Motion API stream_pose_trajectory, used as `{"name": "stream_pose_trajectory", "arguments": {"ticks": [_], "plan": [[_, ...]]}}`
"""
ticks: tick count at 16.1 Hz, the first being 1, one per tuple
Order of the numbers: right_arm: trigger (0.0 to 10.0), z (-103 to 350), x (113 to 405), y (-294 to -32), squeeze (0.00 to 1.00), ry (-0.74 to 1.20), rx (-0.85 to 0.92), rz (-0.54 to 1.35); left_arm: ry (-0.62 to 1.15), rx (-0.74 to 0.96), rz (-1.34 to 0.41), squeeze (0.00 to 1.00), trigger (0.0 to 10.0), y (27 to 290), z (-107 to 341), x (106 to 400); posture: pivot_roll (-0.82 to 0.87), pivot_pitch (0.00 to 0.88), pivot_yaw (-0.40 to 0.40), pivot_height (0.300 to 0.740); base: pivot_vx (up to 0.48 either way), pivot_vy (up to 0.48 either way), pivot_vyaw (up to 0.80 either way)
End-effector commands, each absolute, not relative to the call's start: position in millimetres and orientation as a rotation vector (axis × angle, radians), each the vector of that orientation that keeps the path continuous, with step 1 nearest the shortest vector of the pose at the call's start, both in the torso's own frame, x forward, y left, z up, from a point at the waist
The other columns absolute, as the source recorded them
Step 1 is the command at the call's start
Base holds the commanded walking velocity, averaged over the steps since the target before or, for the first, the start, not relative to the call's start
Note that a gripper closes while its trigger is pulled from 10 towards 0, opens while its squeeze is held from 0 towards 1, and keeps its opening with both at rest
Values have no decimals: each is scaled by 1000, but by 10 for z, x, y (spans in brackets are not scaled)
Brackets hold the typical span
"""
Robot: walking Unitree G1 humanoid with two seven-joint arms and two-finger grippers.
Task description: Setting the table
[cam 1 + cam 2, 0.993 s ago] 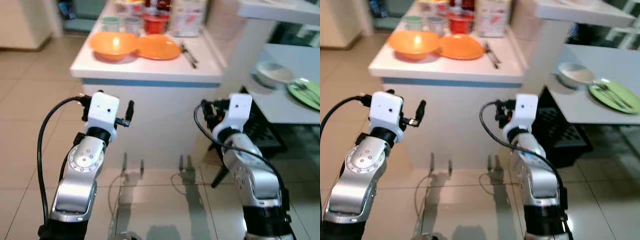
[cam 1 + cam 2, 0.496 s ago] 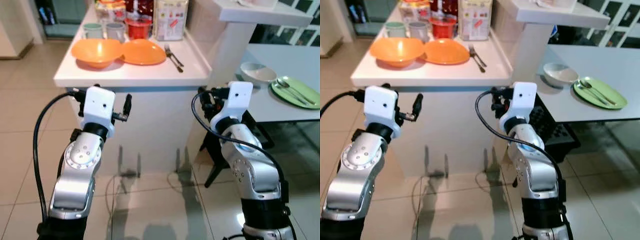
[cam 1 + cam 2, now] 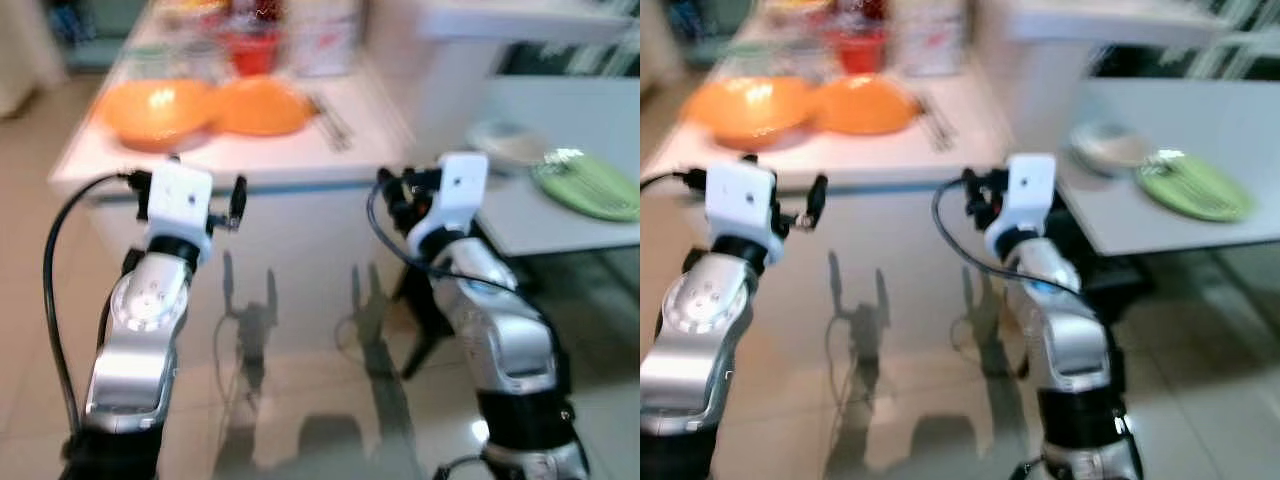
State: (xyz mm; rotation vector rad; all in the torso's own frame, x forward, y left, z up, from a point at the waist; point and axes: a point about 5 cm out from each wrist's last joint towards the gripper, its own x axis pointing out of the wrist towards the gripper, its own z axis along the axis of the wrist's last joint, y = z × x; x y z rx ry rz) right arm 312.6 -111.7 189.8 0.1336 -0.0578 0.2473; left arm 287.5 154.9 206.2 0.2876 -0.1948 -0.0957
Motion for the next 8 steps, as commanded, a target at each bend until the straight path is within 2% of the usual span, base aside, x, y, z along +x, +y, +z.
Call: {"name": "stream_pose_trajectory", "arguments": {"ticks": [1, 8], "plan": [[10000, 1944, 3136, -1120, 0, -69, 135, 245, -206, 302, -101, 0, 10000, 1546, 2093, 2864, 103, 0, -72, 740, 390, 0, 800], [10000, 1954, 3147, -1075, 0, -71, 130, 269, -213, 319, -97, 0, 10000, 1569, 2124, 2867, 116, 0, -74, 740, 392, 0, 800]]}}
